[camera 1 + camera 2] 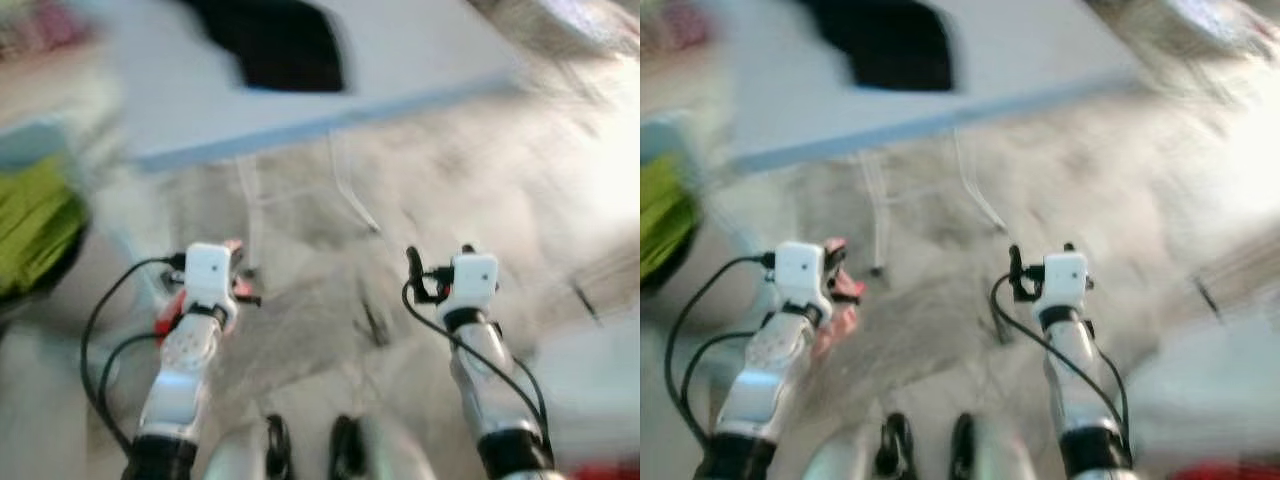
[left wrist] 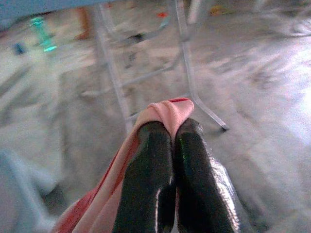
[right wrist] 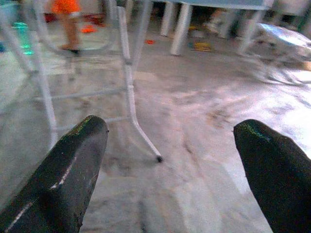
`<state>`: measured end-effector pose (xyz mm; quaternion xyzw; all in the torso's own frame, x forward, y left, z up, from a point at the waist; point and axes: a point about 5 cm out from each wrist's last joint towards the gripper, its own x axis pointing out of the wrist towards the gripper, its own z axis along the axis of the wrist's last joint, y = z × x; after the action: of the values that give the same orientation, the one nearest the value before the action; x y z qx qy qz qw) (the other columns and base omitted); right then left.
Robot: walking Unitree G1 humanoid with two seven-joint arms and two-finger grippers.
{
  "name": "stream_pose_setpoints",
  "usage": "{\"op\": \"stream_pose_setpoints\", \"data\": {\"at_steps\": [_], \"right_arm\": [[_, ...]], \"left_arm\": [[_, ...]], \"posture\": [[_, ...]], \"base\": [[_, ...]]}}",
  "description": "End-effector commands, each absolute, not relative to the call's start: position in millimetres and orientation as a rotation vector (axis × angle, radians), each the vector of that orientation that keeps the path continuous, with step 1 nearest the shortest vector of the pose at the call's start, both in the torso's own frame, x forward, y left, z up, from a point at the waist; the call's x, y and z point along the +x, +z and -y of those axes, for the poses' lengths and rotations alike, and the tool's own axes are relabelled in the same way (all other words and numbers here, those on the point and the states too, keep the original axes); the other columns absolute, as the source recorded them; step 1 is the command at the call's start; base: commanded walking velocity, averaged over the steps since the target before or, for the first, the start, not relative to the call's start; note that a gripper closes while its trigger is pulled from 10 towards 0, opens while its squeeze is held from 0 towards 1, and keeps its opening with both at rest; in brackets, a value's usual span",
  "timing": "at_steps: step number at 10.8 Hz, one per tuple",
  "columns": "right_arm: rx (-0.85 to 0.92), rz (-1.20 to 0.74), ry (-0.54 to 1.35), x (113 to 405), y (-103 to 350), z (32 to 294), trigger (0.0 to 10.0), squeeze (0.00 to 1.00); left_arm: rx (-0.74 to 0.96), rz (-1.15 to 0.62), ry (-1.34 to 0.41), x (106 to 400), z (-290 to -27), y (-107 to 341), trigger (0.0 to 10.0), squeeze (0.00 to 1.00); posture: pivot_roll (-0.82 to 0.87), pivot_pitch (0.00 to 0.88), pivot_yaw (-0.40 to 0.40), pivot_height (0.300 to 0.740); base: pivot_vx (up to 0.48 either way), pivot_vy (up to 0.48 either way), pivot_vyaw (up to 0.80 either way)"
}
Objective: Hang hanger
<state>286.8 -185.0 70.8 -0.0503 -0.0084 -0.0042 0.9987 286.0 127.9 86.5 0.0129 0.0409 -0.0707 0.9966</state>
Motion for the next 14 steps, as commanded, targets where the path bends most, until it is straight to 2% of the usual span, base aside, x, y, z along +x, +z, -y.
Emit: {"op": "stream_pose_setpoints", "data": {"at_steps": [1,4,6,9,11,14], "right_arm": [[-0.092,0.0,-0.019,284.1,66.2,185.5,10.0,0.0],[-0.099,0.0,-0.021,284.6,66.2,186.1,10.0,0.0],[-0.089,0.014,-0.044,288.2,68.3,188.2,10.0,0.0],[-0.078,0.011,-0.043,288.3,66.1,183.9,10.0,0.0],[-0.086,0.002,-0.025,287.4,63.4,183.5,10.0,0.0],[-0.086,0.023,-0.017,297.2,70.9,180.9,10.0,0.0]], "left_arm": [[0.021,-0.069,-0.158,284.6,-128.4,87.7,10.0,0.0],[0.017,-0.069,-0.156,287.5,-128.8,87.8,10.0,0.0],[0.008,-0.063,-0.181,290.5,-126.4,87.0,10.0,0.0],[0.0,-0.028,-0.198,291.1,-131.2,90.5,10.0,0.0],[-0.027,-0.035,-0.163,289.9,-134.2,87.2,10.0,0.0],[-0.037,-0.039,-0.208,285.7,-121.4,83.5,10.0,0.0]], "posture": [[0.0,0.216,0.008,0.74],[-0.01,0.2,0.011,0.74],[-0.02,0.178,0.033,0.74],[-0.02,0.177,0.041,0.74],[-0.01,0.183,0.024,0.74],[-0.01,0.179,0.022,0.74]], "base": [[0.0,0.48,-0.8],[0.0,0.48,-0.8],[0.0,0.0,-0.8],[0.0,0.091,-0.21],[0.332,0.337,-0.8],[0.354,0.325,-0.8]]}}
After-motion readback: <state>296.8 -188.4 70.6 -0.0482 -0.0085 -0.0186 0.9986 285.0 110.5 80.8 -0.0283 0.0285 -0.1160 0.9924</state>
